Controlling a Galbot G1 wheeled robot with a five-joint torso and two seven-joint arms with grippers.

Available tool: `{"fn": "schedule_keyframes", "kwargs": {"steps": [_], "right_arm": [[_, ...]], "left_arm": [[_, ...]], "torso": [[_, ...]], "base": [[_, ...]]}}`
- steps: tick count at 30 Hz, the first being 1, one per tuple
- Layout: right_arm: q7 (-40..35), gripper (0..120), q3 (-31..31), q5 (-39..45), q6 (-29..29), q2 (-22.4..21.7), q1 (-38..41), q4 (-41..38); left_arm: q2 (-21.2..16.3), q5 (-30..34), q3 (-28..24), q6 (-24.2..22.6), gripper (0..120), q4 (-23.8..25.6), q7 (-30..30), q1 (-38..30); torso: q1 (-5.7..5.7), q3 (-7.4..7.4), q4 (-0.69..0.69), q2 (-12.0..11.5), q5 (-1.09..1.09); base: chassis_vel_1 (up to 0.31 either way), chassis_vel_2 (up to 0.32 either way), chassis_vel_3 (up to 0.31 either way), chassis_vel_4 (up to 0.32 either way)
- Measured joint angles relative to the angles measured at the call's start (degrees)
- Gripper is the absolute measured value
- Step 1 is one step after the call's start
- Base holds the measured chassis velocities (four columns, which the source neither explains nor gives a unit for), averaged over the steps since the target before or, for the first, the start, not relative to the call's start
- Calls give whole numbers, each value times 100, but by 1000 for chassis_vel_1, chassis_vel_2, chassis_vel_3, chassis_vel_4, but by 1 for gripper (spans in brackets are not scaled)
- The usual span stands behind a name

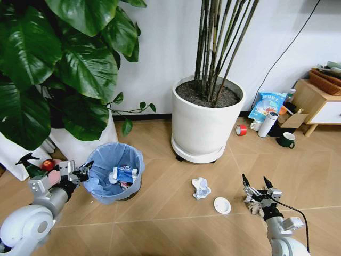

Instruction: Pick up the trash bin and place the garbage on the floor into it.

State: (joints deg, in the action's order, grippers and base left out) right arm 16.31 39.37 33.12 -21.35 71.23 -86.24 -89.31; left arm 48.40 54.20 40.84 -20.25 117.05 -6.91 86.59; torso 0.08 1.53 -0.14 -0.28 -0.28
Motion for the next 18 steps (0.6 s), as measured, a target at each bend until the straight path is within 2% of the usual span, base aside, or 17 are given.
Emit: {"fn": "schedule_keyframes", "kwargs": {"steps": [7,13,18], "right_arm": [[-90,100,-459,-353,-68,21,58,326],[-333,100,-1279,-359,141,-75,334,503],[-347,100,-1875,-443,303,-278,533,699]], "left_arm": [[-83,-2,-99,-5,0,14,-13,0],[-212,-4,-224,-8,0,-35,-44,-10],[-343,-5,-344,-10,0,-80,-50,-41]], "torso": [[1,0,-3,0,1],[0,0,2,0,-1],[1,0,-1,0,0]], "base": [[-104,-67,91,52],[9,4,-2,-4],[21,9,-4,-9]]}}
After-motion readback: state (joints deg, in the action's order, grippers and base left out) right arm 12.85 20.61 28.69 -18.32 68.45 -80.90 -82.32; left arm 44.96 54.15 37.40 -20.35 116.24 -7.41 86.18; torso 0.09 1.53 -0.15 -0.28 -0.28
